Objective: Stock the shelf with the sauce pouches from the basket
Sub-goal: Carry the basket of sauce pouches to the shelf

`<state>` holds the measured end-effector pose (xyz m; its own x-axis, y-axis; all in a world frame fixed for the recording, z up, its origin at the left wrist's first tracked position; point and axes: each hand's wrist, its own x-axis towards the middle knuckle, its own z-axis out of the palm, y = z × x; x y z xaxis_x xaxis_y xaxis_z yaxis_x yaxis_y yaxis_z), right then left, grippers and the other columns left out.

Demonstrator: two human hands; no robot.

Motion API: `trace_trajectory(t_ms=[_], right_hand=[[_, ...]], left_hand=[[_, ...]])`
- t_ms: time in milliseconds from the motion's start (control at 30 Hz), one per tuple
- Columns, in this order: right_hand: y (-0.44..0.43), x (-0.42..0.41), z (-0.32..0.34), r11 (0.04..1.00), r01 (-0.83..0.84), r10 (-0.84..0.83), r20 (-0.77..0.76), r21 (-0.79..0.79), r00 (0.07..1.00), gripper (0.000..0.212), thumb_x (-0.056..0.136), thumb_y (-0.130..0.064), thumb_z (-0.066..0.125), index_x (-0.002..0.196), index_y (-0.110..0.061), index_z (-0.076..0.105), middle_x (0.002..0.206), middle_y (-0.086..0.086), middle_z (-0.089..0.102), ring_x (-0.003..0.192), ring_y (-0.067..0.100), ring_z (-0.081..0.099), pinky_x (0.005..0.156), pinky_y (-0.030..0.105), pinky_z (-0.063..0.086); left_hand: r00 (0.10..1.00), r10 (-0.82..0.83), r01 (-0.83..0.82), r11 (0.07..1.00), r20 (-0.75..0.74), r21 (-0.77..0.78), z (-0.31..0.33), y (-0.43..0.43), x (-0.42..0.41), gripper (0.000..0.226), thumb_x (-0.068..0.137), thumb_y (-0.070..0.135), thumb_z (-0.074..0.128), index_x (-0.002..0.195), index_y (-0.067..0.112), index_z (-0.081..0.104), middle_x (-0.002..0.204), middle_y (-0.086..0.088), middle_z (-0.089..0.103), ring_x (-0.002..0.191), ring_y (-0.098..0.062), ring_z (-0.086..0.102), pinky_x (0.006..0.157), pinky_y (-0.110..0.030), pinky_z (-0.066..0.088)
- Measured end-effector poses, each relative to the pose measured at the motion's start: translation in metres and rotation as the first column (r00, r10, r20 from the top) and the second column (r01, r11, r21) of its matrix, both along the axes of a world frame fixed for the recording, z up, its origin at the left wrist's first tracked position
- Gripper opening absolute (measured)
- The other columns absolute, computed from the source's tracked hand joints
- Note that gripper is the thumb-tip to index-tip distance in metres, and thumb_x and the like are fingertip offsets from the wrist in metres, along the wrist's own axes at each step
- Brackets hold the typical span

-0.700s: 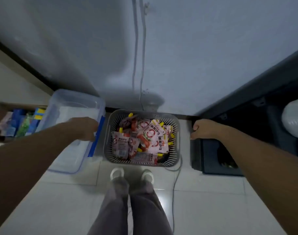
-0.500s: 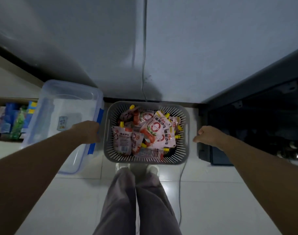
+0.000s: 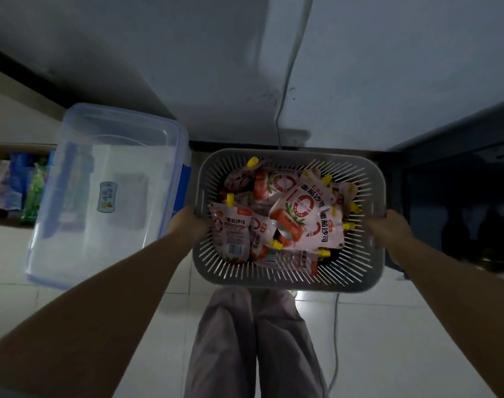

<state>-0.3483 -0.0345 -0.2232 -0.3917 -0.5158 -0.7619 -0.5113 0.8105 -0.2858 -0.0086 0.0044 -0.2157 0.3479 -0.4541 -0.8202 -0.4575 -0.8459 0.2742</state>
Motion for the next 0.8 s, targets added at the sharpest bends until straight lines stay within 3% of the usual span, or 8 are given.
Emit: trace_trajectory(t_ms=[100,233,367,467,533,667,800], right_hand=[[-0.003,-0.001,-0.014,0.986,0.168,-0.168,0.040,-0.011,0.985,0.025,0.087,-0.011,0.053,0.062,-0.007,0.049,0.050,0.010,0.047,0.045,0.020,0.041,0.048,0.026,0.034],[-0.008,0.001,-0.025,0.929,0.370,-0.367,0.072,-0.024,0.927,0.033,0.089,-0.023,0.054,0.059,-0.016,0.044,0.056,0.004,0.041,0.040,0.016,0.036,0.044,0.024,0.028],[-0.010,0.006,-0.027,0.897,0.437,-0.434,0.055,-0.065,0.899,0.031,0.089,-0.024,0.053,0.061,-0.015,0.044,0.057,0.005,0.043,0.046,0.018,0.038,0.045,0.026,0.030],[-0.010,0.007,-0.022,0.890,0.452,-0.446,0.094,-0.065,0.890,0.034,0.091,-0.024,0.051,0.060,-0.015,0.042,0.046,0.004,0.044,0.030,0.012,0.042,0.031,0.014,0.028],[-0.009,0.006,-0.019,0.898,0.436,-0.429,0.102,-0.058,0.898,0.034,0.091,-0.023,0.052,0.059,-0.015,0.042,0.051,0.003,0.041,0.026,0.009,0.037,0.027,0.008,0.022],[-0.008,0.001,-0.017,0.913,0.408,-0.400,0.137,-0.031,0.906,0.023,0.087,-0.019,0.055,0.065,-0.014,0.049,0.057,0.003,0.044,0.040,0.012,0.041,0.031,0.013,0.027],[-0.007,-0.001,-0.014,0.913,0.409,-0.401,0.180,-0.007,0.898,0.030,0.090,-0.019,0.053,0.061,-0.015,0.044,0.054,0.002,0.039,0.019,0.005,0.034,0.027,0.009,0.023]], left_hand=[[0.940,0.318,-0.321,0.947,-0.126,-0.012,-0.018,-0.008,0.000,0.031,0.083,0.020,0.062,0.107,0.001,0.060,0.075,-0.007,0.060,0.069,-0.024,0.059,0.061,-0.030,0.048],[0.828,0.524,-0.532,0.846,-0.199,0.016,-0.036,-0.018,-0.002,0.019,0.083,0.022,0.059,0.089,0.004,0.061,0.074,-0.010,0.060,0.065,-0.022,0.056,0.059,-0.029,0.047],[0.823,0.549,-0.557,0.831,-0.142,-0.014,-0.044,-0.018,-0.006,0.014,0.085,0.021,0.054,0.082,0.008,0.057,0.074,-0.010,0.057,0.065,-0.023,0.054,0.060,-0.031,0.046],[0.824,0.550,-0.559,0.829,-0.133,-0.033,-0.041,-0.019,-0.008,0.013,0.085,0.019,0.054,0.086,0.006,0.057,0.070,-0.009,0.055,0.057,-0.022,0.050,0.052,-0.028,0.043],[0.828,0.541,-0.552,0.833,-0.145,-0.045,-0.039,-0.019,-0.009,0.011,0.085,0.019,0.055,0.089,0.009,0.055,0.063,-0.008,0.049,0.050,-0.021,0.044,0.045,-0.026,0.037],[0.831,0.530,-0.542,0.839,-0.167,-0.035,-0.036,-0.018,-0.009,0.028,0.088,0.020,0.053,0.062,0.011,0.046,0.055,-0.007,0.039,0.031,-0.015,0.036,0.030,-0.011,0.031],[0.837,0.518,-0.528,0.849,-0.177,-0.013,-0.034,-0.018,-0.006,0.035,0.090,0.022,0.051,0.057,0.015,0.040,0.047,-0.006,0.038,0.016,-0.008,0.030,0.024,-0.011,0.026]])
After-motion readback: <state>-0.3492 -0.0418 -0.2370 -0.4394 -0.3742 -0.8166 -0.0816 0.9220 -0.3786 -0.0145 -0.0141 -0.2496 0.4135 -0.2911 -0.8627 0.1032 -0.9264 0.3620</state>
